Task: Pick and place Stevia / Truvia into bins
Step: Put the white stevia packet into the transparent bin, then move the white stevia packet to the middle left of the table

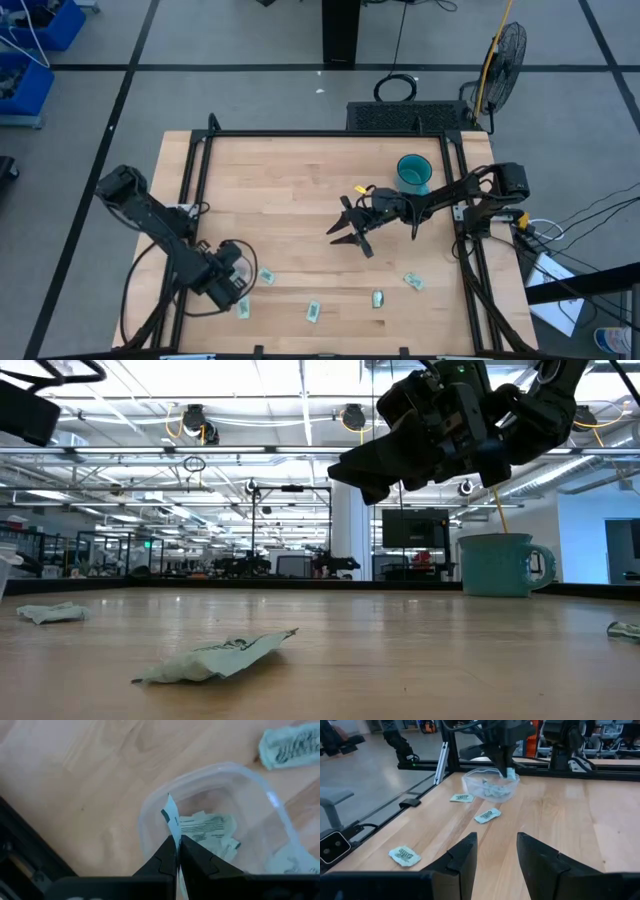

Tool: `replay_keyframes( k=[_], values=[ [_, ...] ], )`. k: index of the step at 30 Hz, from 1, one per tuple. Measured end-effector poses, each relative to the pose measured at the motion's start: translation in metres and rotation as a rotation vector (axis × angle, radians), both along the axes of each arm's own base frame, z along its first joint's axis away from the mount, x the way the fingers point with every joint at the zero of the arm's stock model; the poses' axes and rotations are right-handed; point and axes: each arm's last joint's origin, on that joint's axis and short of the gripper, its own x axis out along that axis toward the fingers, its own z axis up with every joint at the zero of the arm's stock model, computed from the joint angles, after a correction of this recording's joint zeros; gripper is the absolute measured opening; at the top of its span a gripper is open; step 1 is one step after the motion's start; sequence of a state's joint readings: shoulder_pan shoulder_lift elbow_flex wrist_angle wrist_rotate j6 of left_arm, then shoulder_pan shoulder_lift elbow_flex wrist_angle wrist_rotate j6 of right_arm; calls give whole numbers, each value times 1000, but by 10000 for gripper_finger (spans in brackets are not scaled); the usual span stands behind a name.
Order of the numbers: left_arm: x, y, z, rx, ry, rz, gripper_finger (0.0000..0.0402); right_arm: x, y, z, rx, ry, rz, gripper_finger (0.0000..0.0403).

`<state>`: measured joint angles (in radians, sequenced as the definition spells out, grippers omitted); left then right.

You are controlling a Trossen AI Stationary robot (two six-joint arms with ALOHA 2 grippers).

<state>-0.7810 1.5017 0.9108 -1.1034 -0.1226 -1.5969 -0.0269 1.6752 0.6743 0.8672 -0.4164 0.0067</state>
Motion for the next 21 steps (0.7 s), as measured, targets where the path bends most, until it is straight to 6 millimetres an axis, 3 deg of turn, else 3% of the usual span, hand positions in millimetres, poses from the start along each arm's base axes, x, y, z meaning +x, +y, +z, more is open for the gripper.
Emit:
replay_keyframes(
  k=[9,17,21],
  values=[
    [9,6,2,-58,39,-40,28,0,0,0,-7,-7,2,134],
    [10,7,2,-72,51,-41,119,0,0,0,-41,-21,9,133],
    [11,7,2,-88,63,-89,146,0,0,0,-44,-22,9,134]
  ],
)
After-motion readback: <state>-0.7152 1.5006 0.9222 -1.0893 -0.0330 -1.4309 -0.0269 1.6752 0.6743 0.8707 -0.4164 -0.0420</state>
